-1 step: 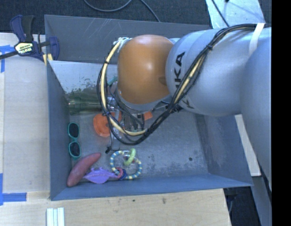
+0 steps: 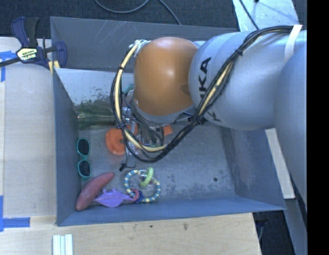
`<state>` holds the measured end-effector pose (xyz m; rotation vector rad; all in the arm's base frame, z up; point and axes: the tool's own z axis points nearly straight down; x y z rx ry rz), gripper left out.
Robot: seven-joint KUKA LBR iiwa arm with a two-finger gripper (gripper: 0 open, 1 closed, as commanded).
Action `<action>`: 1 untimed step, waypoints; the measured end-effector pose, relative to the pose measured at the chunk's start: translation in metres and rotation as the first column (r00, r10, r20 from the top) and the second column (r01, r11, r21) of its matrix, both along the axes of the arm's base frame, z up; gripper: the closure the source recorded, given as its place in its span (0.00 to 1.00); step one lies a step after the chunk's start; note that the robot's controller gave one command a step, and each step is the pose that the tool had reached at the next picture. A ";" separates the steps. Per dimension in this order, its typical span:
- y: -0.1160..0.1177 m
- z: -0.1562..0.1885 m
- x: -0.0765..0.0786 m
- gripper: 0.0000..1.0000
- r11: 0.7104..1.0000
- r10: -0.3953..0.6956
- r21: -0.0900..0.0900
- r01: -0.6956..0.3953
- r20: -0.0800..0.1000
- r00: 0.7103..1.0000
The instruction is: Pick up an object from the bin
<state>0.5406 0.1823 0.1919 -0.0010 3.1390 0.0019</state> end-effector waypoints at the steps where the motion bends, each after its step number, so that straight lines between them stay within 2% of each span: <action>1: -0.009 -0.006 0.016 0.00 0.999 0.044 0.000 -0.044 -0.001 0.999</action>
Offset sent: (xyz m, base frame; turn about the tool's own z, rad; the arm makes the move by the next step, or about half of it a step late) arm 0.0456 -0.0345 0.0372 -0.0941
